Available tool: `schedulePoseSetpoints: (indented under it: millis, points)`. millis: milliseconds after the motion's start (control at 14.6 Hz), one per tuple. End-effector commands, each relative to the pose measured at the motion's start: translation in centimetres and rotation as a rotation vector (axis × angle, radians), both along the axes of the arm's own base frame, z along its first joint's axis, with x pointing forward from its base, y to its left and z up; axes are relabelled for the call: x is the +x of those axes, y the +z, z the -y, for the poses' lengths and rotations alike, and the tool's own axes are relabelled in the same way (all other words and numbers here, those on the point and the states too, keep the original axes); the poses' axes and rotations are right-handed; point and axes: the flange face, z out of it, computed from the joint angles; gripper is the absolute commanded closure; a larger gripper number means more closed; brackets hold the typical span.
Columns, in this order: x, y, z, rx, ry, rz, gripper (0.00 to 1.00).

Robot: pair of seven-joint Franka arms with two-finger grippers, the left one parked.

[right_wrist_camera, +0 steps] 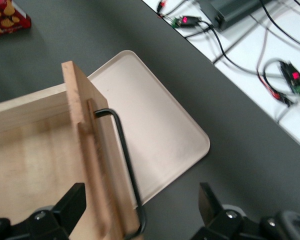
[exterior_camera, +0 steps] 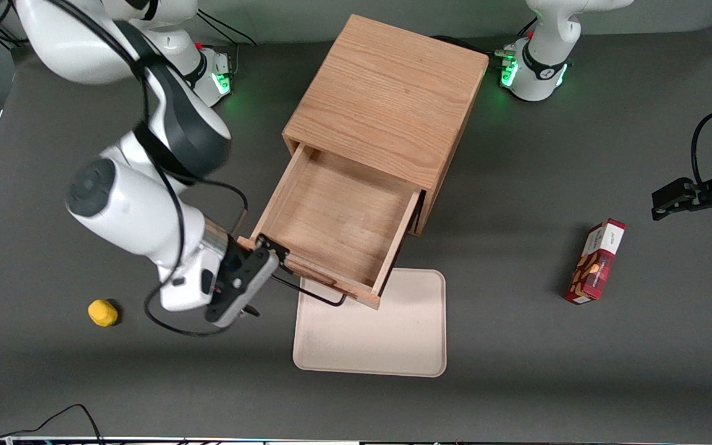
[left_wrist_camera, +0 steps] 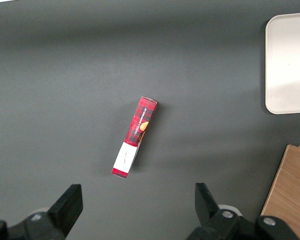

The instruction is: Open upper drawer

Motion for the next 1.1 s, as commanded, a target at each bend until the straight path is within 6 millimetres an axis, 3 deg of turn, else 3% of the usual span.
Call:
schedulePoseSetpoints:
  millis: [0, 205, 342, 479, 616, 753, 822, 1027]
  points:
    - [-4.5, 5.2, 6.6, -0.162, -0.169, -0.025, 0.0]
    - [-9.1, 7.5, 16.2, -0.263, -0.327, 0.022, 0.0]
    - [-12.0, 8.0, 22.3, -0.276, -0.442, 0.022, 0.0]
    - [-14.9, 7.9, 27.0, -0.256, -0.596, -0.011, 0.0]
    - [-16.9, 8.2, 30.1, -0.228, -0.688, -0.037, 0.0]
    - [-17.6, 9.0, 33.9, -0.214, -0.745, -0.081, 0.0]
    - [-17.3, 10.2, 34.5, -0.199, -0.76, -0.09, 0.0]
    - [-14.0, 10.6, 34.5, -0.187, -0.776, -0.114, 0.0]
